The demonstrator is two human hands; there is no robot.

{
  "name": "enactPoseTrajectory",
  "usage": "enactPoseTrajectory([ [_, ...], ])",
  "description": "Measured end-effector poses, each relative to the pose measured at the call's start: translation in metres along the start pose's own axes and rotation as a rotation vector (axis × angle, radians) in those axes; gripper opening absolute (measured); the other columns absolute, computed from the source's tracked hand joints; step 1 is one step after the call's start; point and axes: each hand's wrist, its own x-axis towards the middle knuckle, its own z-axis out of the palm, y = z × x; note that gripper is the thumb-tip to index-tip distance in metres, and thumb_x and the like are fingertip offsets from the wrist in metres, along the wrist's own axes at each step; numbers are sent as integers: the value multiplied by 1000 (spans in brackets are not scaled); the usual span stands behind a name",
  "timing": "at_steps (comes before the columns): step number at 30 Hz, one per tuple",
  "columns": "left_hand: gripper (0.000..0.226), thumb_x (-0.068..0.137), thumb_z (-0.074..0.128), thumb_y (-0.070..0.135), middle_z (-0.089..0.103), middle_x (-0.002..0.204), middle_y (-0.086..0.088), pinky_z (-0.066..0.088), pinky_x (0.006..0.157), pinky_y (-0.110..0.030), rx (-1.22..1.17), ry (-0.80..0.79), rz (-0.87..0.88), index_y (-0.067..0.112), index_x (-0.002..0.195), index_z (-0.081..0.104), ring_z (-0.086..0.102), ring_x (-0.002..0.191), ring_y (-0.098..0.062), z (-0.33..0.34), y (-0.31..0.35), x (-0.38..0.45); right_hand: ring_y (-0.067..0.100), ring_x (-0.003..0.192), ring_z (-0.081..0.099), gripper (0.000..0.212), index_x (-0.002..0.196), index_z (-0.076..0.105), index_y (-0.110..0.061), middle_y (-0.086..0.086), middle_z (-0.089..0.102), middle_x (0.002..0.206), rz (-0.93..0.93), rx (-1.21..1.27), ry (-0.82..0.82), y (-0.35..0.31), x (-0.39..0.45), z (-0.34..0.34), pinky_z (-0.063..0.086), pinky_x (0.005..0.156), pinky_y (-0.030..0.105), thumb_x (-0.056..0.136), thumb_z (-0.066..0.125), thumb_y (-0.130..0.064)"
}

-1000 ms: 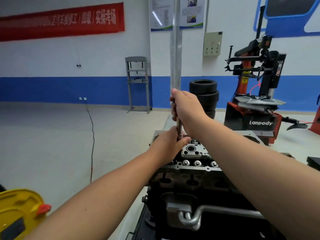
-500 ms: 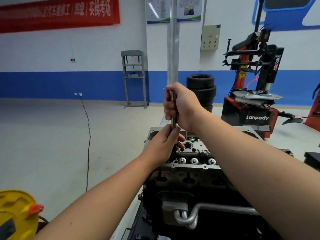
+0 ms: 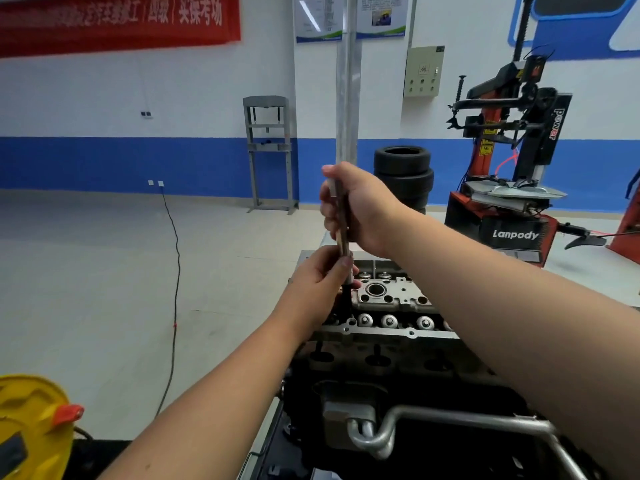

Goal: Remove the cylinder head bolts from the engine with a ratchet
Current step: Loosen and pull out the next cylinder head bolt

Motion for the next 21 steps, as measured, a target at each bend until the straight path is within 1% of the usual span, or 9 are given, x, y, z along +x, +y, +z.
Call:
enactPoseTrajectory([
  [2,14,87,60,55,73,86,6,58,92,-54,39,40,17,42,89,64,77,89,-14,-2,-1,1,18,61,54,23,85,62,-14,0,59,65,-47,-107,134,-4,-3,12,46,71,35,97,50,-30],
  [4,20,79,63,61,74,83,5,59,84,-51,74,70,31,41,83,59,77,87,-13,-2,-1,1,18,58,48,19,83,61,-12,1,55,63,-69,-61,201,-7,-4,22,42,68,36,94,47,-19],
  [5,20,77,64,60,75,83,4,58,80,-53,85,75,31,42,81,57,77,85,-16,-2,-2,1,17,55,43,20,78,58,-13,1,50,60,-82,-46,208,-5,-4,24,39,65,36,94,45,-17],
  [8,18,79,66,61,76,84,6,56,80,-57,112,64,52,45,83,57,75,81,-22,0,-1,-1,15,49,30,29,65,47,-17,-3,39,51,-121,8,152,8,-4,27,28,56,34,93,43,-25],
  [12,18,86,54,67,76,91,9,57,81,-43,104,2,56,52,88,63,76,82,-13,1,-3,-2,15,47,23,39,57,42,-20,-2,32,52,-80,62,-29,14,-2,23,23,48,29,93,46,-33],
  [14,24,86,51,65,76,96,6,57,80,-39,21,-25,20,48,90,68,76,85,-16,0,-4,-3,16,48,19,41,54,41,-20,-3,29,51,-40,90,-127,11,-1,16,20,49,28,92,44,-33],
  [16,26,86,52,62,76,99,5,59,82,-40,-13,-26,7,45,89,71,75,86,-17,-1,-5,-3,16,49,16,40,53,39,-19,-4,26,48,0,113,-182,8,-1,8,16,53,31,91,42,-32],
  [19,23,88,53,59,75,95,7,60,89,-51,45,-8,38,42,88,69,75,88,-16,-1,-5,-2,15,47,19,37,57,42,-19,-4,29,48,22,157,-128,6,-2,7,18,54,31,92,46,-32],
  [21,22,89,54,56,74,90,8,61,88,-48,62,4,47,40,89,69,75,88,-13,-2,-5,-3,15,48,32,32,66,50,-17,-2,42,52,-11,141,-11,8,-5,12,30,54,30,94,52,-32],
])
